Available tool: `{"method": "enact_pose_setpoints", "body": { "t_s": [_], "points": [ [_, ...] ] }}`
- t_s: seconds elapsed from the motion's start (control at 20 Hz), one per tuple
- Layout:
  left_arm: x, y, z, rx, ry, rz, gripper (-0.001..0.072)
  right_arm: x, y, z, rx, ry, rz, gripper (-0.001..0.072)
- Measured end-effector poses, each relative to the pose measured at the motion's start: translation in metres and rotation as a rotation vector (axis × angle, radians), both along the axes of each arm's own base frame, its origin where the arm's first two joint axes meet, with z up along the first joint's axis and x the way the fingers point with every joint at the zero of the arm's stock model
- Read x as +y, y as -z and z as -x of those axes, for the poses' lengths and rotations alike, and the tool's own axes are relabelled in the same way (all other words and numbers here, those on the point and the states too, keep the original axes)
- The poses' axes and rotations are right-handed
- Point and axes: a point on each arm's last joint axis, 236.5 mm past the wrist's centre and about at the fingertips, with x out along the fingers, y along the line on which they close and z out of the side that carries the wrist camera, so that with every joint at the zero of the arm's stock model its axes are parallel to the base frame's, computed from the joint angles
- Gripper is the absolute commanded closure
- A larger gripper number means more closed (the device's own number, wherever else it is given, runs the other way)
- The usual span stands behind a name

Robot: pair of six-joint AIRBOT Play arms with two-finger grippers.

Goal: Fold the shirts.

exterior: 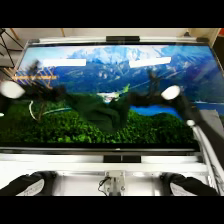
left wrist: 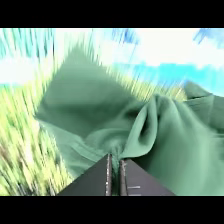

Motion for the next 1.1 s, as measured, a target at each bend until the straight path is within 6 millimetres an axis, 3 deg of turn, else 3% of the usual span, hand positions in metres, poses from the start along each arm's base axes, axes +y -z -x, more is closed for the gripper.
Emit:
{"method": "enact_pose_setpoints", "body": {
  "t_s": [0.1, 0.2, 0.3, 0.35, 0.45, 0.6, 0.75, 0.9, 1.0, 1.1],
  "points": [
    [0.019, -0.085, -0.005, -0.207, -0.016, -0.027, 0.0668, -0.033, -0.070, -0.018, -0.183, 0.052, 0.026, 0.0634],
    [0.036, -0.173, 0.006, -0.414, -0.041, -0.047, 0.0668, -0.074, -0.146, -0.021, -0.371, 0.126, 0.060, 0.0634],
    [0.053, -0.266, 0.037, -0.641, -0.082, -0.064, 0.0668, -0.113, -0.227, -0.006, -0.567, 0.217, 0.089, 0.0634],
    [0.058, -0.301, 0.057, -0.727, -0.096, -0.070, 0.0668, -0.128, -0.262, 0.007, -0.653, 0.256, 0.105, 0.0634],
    [0.061, -0.361, 0.104, -0.887, -0.114, -0.066, 0.0668, -0.146, -0.327, 0.047, -0.820, 0.315, 0.130, 0.0634],
    [0.063, -0.409, 0.167, -1.042, -0.131, -0.060, 0.0668, -0.155, -0.392, 0.111, -1.025, 0.366, 0.167, 0.0634],
    [0.062, -0.433, 0.211, -1.139, -0.141, -0.054, 0.0668, -0.155, -0.425, 0.162, -1.153, 0.393, 0.199, 0.0634],
    [0.064, -0.440, 0.225, -1.172, -0.151, -0.059, 0.0668, -0.158, -0.422, 0.177, -1.156, 0.395, 0.256, 0.0634],
    [0.069, -0.434, 0.216, -1.152, -0.165, -0.080, 0.0668, -0.162, -0.397, 0.170, -1.067, 0.369, 0.320, 0.0634],
    [0.074, -0.408, 0.187, -1.059, -0.170, -0.110, 0.0668, -0.171, -0.349, 0.153, -0.887, 0.328, 0.394, 0.0634]
  ]
}}
